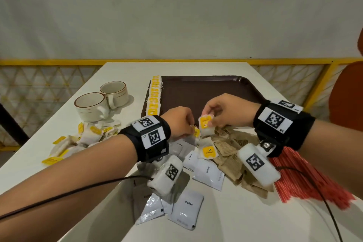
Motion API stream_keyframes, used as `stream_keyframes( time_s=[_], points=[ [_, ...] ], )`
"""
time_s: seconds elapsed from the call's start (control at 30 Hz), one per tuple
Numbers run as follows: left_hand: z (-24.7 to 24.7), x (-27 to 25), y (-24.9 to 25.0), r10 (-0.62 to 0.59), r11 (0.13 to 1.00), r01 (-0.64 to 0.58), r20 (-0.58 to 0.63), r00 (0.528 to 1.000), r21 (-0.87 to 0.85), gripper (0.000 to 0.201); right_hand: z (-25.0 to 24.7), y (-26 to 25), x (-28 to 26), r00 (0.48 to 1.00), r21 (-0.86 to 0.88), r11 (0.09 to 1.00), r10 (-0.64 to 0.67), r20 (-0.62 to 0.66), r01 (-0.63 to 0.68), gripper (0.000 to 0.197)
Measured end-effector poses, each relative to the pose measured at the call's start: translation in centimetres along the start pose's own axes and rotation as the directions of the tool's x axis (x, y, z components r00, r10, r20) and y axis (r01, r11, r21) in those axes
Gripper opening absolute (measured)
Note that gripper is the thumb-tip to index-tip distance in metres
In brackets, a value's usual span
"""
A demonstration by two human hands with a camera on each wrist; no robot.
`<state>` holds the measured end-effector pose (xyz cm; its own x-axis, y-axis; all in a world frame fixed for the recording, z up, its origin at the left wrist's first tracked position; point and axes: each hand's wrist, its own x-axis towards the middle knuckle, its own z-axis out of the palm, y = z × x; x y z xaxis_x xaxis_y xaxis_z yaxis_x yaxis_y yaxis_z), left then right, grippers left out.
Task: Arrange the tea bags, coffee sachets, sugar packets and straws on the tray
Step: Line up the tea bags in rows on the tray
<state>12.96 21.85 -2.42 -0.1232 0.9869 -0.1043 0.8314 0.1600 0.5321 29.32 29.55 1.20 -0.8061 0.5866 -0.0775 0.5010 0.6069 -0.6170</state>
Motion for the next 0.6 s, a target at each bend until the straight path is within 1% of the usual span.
stream_keyframes(
  time_s=[0.07,0.1,0.17,0.2,0.23,0.3,0.4,0.47,0.53,0.6],
  points=[
    [0.2,0.3,0.2,0.009,1.000,-0.008,-0.063,0.998,0.010,0.020,-0.9,-0.2,-0.8,0.999,0.090,0.996,-0.022,-0.050,0.026,0.012],
    [0.1,0.3,0.2,0.009,0.999,-0.012,-0.073,0.997,-0.036,0.021,-1.3,-0.3,-1.2,0.999,0.149,0.988,-0.032,-0.039,0.037,0.012],
    [-0.5,0.3,0.4,0.011,0.979,-0.024,-0.066,0.998,-0.202,0.020,-2.0,-0.6,-2.1,0.995,0.274,0.961,-0.062,0.081,0.038,0.015],
    [-0.9,0.1,0.5,0.014,0.960,-0.033,-0.071,0.997,-0.277,0.015,-2.2,-0.7,-2.4,0.988,0.290,0.956,-0.079,0.136,0.037,0.017],
    [-1.3,-0.1,0.6,0.024,0.941,-0.053,-0.089,0.996,-0.334,0.009,-2.3,-0.7,-2.7,0.984,0.266,0.963,-0.091,0.152,0.048,0.018],
    [-2.0,-0.8,0.8,0.052,0.895,-0.107,-0.135,0.989,-0.434,0.009,-2.2,-0.8,-3.0,0.985,0.222,0.972,-0.108,0.135,0.076,0.018],
    [-2.4,-2.0,1.1,0.099,0.841,-0.183,-0.188,0.977,-0.510,0.010,-1.6,-1.2,-3.2,0.977,0.320,0.943,-0.147,0.155,0.092,0.019],
    [-2.3,-2.7,1.2,0.124,0.838,-0.213,-0.205,0.971,-0.503,0.008,-1.2,-1.7,-3.2,0.980,0.336,0.933,-0.170,0.103,0.127,0.019],
    [-2.1,-3.2,1.0,0.126,0.827,-0.218,-0.207,0.970,-0.518,0.006,-0.8,-2.0,-3.0,0.983,0.269,0.946,-0.182,-0.022,0.181,0.016],
    [-2.0,-3.7,0.8,0.114,0.802,-0.209,-0.200,0.973,-0.560,0.007,-0.2,-2.2,-2.7,0.976,0.192,0.961,-0.174,-0.132,0.198,0.014]
  ],
)
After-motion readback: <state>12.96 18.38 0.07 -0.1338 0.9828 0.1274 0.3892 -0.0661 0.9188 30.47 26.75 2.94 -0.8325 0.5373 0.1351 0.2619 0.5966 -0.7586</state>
